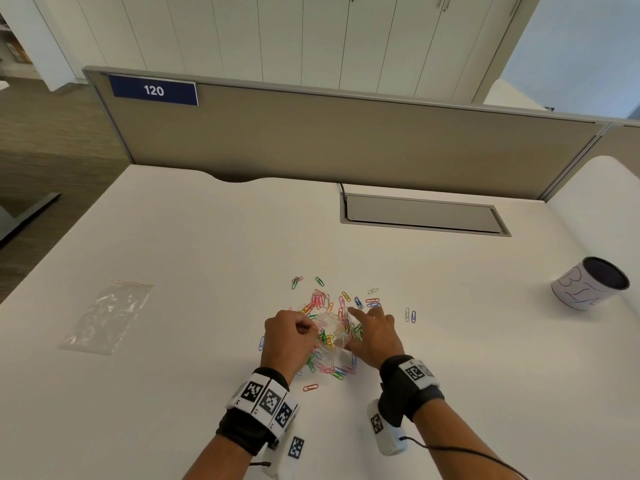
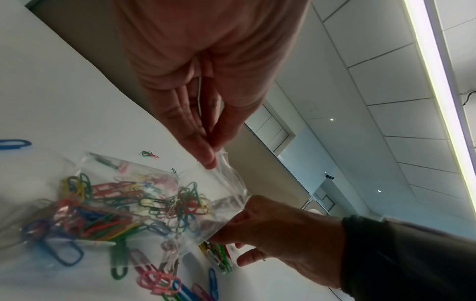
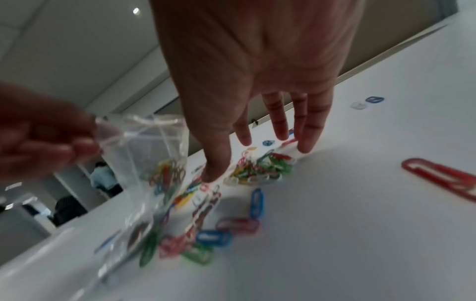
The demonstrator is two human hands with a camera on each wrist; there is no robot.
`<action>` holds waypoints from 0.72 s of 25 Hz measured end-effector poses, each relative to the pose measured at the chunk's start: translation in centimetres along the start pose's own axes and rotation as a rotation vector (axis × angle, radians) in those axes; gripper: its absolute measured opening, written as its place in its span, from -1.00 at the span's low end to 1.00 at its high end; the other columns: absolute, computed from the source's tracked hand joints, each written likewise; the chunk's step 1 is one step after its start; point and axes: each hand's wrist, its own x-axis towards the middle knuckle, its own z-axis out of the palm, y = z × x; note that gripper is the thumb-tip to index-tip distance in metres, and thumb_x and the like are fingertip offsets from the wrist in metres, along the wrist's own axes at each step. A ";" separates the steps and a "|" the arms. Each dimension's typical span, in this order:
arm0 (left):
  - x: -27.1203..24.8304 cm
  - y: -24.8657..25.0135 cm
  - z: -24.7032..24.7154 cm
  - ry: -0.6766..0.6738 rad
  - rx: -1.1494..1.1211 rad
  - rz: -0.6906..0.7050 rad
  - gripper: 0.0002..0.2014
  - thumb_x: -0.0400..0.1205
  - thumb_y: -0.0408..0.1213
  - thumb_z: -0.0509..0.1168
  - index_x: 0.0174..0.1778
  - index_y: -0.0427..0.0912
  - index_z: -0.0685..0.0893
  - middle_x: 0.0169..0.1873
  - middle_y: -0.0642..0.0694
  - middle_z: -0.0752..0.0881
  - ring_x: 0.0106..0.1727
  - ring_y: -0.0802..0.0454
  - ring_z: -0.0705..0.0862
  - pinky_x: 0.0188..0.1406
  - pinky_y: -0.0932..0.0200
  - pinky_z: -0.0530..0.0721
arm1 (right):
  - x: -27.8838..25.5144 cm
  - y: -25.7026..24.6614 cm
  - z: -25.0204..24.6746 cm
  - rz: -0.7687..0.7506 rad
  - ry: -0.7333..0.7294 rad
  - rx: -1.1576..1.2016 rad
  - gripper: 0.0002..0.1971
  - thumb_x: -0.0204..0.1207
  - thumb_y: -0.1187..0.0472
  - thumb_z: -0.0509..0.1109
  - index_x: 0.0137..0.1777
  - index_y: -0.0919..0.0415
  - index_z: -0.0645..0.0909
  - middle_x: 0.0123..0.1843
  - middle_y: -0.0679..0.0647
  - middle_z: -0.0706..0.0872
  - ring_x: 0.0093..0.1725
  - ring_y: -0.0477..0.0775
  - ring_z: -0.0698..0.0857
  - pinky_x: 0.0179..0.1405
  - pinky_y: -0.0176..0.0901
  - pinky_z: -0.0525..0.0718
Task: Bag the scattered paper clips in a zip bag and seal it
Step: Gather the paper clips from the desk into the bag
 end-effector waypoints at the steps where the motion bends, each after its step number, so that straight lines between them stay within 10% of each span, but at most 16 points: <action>1: 0.0 0.0 0.0 -0.001 -0.002 0.003 -0.94 0.54 -0.41 0.46 -0.18 -0.33 0.82 -0.40 -0.22 0.84 -0.46 0.02 0.83 -0.23 0.03 0.87 | -0.2 -0.4 0.3 -0.012 0.017 -0.061 -0.36 0.42 -0.15 0.45 0.49 -0.07 0.41 0.36 0.16 0.46 0.37 0.29 0.40 0.21 0.13 0.60; 6: 0.0 -0.2 0.0 -0.005 0.017 0.001 -0.93 0.55 -0.39 0.45 -0.18 -0.31 0.83 -0.40 -0.19 0.84 -0.47 0.05 0.82 -0.25 0.09 0.87 | -0.1 -0.1 1.2 -0.065 0.116 0.025 -0.80 0.57 0.25 0.33 0.16 0.14 0.66 0.10 0.14 0.64 0.17 0.22 0.58 -0.02 0.02 0.66; 11: 0.1 -0.2 0.2 -0.020 0.021 0.000 -0.93 0.55 -0.39 0.45 -0.16 -0.31 0.82 -0.41 -0.20 0.84 -0.47 0.05 0.82 -0.41 0.33 0.78 | 0.1 0.8 0.3 -0.069 0.123 0.014 -0.77 0.55 0.40 0.28 0.08 0.21 0.71 0.04 0.18 0.78 0.02 0.22 0.73 -0.02 -0.10 0.65; 18: 0.1 0.0 0.3 -0.019 0.023 -0.005 -0.93 0.56 -0.39 0.46 -0.15 -0.31 0.82 -0.40 -0.19 0.85 -0.48 0.07 0.81 -0.45 0.34 0.76 | -0.7 2.2 -1.6 0.176 0.132 0.783 -0.80 0.42 0.43 0.51 0.04 0.33 0.77 -0.01 0.23 0.83 -0.17 0.05 0.79 -0.17 -0.45 0.74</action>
